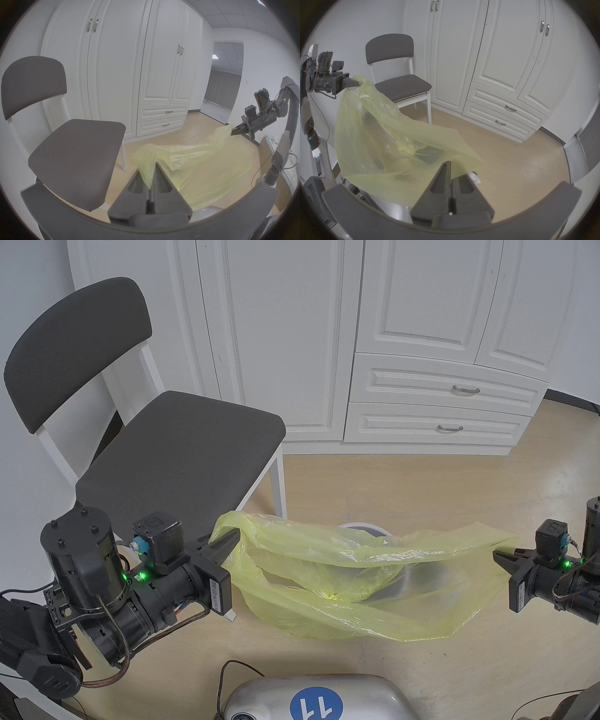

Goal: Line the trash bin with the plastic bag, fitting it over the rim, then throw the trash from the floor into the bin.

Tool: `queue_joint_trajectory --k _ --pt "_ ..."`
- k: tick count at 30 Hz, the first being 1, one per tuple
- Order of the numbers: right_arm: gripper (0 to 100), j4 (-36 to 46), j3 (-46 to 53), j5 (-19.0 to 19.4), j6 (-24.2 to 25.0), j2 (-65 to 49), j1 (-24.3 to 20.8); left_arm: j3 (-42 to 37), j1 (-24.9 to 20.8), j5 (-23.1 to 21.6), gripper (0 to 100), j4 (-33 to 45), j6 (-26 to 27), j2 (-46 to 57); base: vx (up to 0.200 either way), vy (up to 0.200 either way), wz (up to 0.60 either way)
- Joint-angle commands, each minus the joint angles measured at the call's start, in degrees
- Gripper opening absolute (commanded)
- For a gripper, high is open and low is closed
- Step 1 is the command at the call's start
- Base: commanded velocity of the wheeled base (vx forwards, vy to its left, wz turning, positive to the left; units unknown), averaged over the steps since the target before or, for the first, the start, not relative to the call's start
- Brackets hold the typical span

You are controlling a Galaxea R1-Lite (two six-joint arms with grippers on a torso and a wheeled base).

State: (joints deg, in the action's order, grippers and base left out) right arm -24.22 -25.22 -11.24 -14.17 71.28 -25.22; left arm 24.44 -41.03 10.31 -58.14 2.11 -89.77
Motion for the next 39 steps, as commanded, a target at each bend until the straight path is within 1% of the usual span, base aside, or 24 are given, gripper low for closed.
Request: queue_joint_trajectory --k 1,7,11,23,28,34,36,38,39 --pt "0 0.49 -0.53 -0.01 -0.07 -1.05 1.05 -0.01 0.96 -0.03 0 -0.05 0.0 -0.4 0.0 0.0 0.0" --pt "0 0.76 -0.53 0.08 -1.48 -0.97 3.16 0.08 1.57 -0.03 0 -0.05 0.18 -0.23 0.0 0.0 0.0" --pt "0 0.76 -0.53 0.08 -1.65 -1.05 3.34 0.08 2.27 -0.12 0 -0.05 0.18 -0.32 0.0 0.0 0.0" --pt "0 2.51 -0.71 0.43 -1.83 -1.05 3.25 -0.01 2.27 -0.29 0 -0.22 0.18 -0.58 0.0 0.0 0.0" --pt "0 2.43 -0.18 0.69 -3.32 -1.05 2.9 -1.24 1.92 -3.99 0 -1.1 0.26 -1.55 0.0 0.0 0.0" --pt "0 1.99 -0.53 0.78 -3.41 0.26 2.46 -1.06 1.75 -5.3 0 -1.1 0.09 -1.72 0.0 0.0 0.0" --pt "0 1.81 -0.88 0.87 -3.15 1.76 2.37 -0.71 1.75 -6.36 0 -1.28 -0.09 -2.43 0.0 0.0 0.0" --pt "0 1.02 -1.14 0.96 -2.71 2.99 2.11 -0.54 1.75 -7.41 0 -3.12 -0.35 -3.48 0.0 0.0 0.0" --pt "0 -0.12 -0.97 0.96 -2.62 3.34 1.49 -0.8 1.66 -7.94 0 -5.5 -0.44 -4.62 0.0 0.0 0.0"
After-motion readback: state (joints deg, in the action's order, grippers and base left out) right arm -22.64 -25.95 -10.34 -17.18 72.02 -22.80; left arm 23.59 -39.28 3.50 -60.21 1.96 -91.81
